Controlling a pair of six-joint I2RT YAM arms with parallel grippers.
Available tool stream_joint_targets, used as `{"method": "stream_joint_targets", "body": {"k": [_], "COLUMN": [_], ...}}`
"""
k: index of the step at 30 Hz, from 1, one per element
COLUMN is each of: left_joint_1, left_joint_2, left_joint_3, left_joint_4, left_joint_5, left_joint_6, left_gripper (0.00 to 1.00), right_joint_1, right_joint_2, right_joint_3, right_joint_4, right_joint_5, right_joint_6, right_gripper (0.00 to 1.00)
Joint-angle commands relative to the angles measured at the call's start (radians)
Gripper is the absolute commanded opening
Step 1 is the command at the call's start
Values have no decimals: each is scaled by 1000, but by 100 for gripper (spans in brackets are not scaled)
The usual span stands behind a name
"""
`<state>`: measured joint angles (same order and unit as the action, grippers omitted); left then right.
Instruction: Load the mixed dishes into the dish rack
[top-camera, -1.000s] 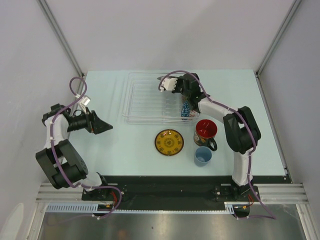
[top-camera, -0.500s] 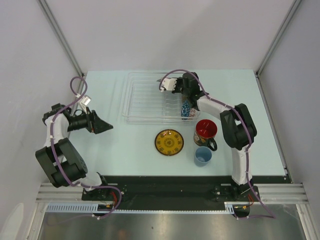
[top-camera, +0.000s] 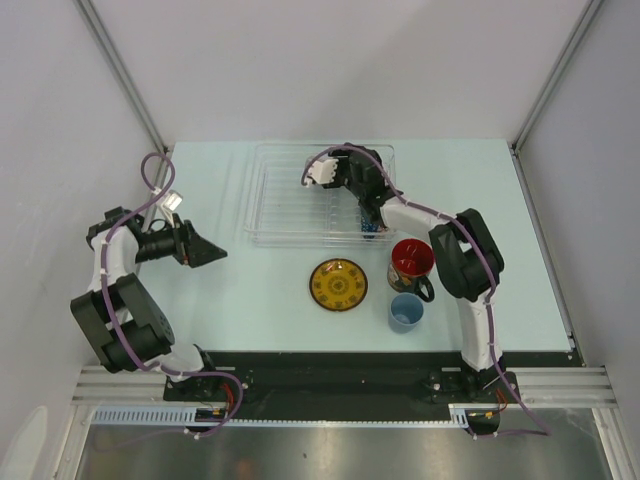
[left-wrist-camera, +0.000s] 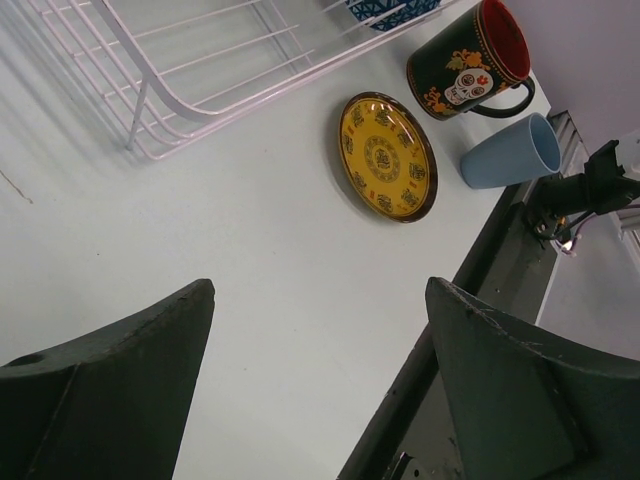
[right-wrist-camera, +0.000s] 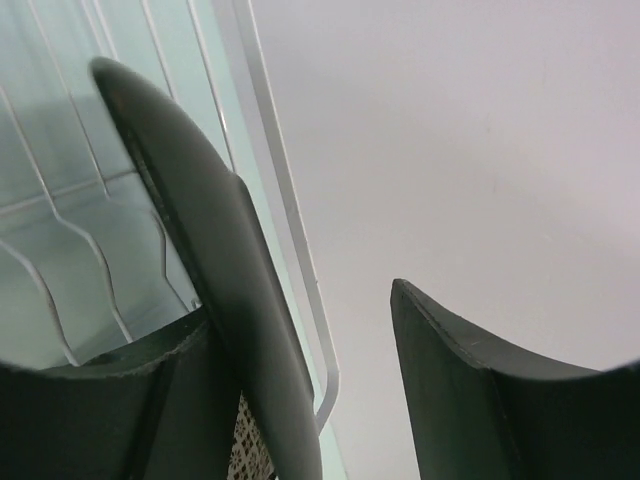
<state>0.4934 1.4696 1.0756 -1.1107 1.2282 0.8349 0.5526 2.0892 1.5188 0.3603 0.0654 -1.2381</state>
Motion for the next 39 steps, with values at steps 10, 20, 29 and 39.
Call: {"method": "stream_joint_targets", "body": {"k": [10,20,29,39], "left_joint_1": [-9,-9,-10,-179], "left_joint_2": [-6,-45,-95,-170], "left_joint_3": [38,87,124,193], "left_joint_4": [-61,-97,-106,-100], "left_joint_5": [63,40,17,-139], "left_joint_6": [121,132,96,76], "left_gripper": [92,93,93,93], "right_joint_1": [33,58,102,195], "right_joint_2": [-89,-276,-412,-719], "right_joint_3": [14,-14,-19,-72], "right_joint_4": [80,-220,-356,-713], "right_joint_5": [83,140,238,87], "right_joint_6": [-4,180,368,1328], "right_gripper": [64,84,98,100]}}
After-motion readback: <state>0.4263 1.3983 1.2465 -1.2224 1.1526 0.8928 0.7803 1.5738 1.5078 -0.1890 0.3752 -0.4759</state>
